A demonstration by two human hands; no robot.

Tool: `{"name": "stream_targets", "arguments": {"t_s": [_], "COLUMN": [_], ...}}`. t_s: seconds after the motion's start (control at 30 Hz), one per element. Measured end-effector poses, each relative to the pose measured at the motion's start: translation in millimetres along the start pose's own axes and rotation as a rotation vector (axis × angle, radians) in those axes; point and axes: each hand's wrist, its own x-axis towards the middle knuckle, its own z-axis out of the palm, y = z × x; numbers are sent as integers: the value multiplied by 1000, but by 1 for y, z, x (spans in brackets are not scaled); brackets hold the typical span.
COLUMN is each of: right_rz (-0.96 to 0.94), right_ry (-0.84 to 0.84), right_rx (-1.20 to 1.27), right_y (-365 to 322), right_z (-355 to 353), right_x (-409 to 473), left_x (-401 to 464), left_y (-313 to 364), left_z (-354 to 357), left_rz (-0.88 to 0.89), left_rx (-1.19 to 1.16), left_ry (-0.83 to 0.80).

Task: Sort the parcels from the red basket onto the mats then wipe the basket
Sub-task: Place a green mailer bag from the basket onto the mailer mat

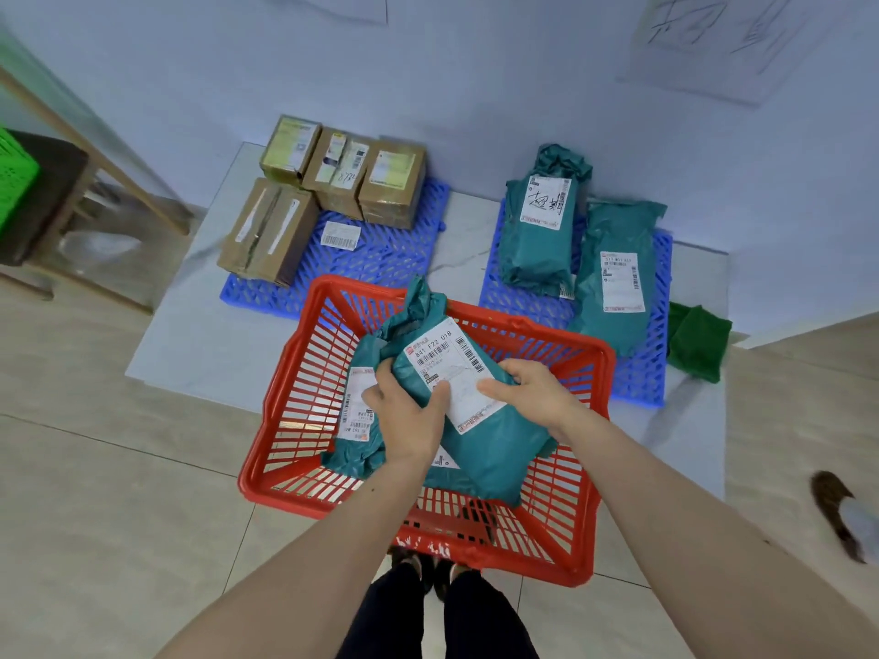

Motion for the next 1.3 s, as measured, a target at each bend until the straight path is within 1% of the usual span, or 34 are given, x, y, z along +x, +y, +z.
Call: {"name": "stream_targets", "arguments": {"t_s": [0.13, 0.23, 0.33, 0.43, 0.53, 0.67, 0.8, 1.0, 1.17, 1.3], "right_rz": [-1, -28, -34, -29, -20, -29, -77, -173, -134, -84], "right_ry": [-22, 16, 74, 139, 189, 257, 269, 213, 229, 305], "right_rx": [179, 275, 350, 417, 507, 570, 549, 518, 539, 576], "right_y": [-11, -19, -27, -30, -33, -35, -30, -21, -5, 13], "right_z": [-7, -13, -21, -30, -44, -71, -109, -179, -222, -238], "right_x": [-18, -24, -30, -34, -35, -32, -26, -8, 25, 61], "left_x": [-14, -16, -11, -5, -9, -15, -3, 11, 37, 67], "left_y": [20, 39, 52, 62, 73, 94, 112, 158, 178, 182], "left_z": [-5, -5, 1, 12, 26, 54, 95, 164, 215, 246], "left_rz": [122, 195, 268, 237, 193, 214, 200, 187, 158, 118], "left_rx": [-27, -99, -109, -149, -150, -148, -154, -157, -96, -11], "left_ry": [33, 15, -16, -72, -180, -283, -293, -295, -374, -488]}}
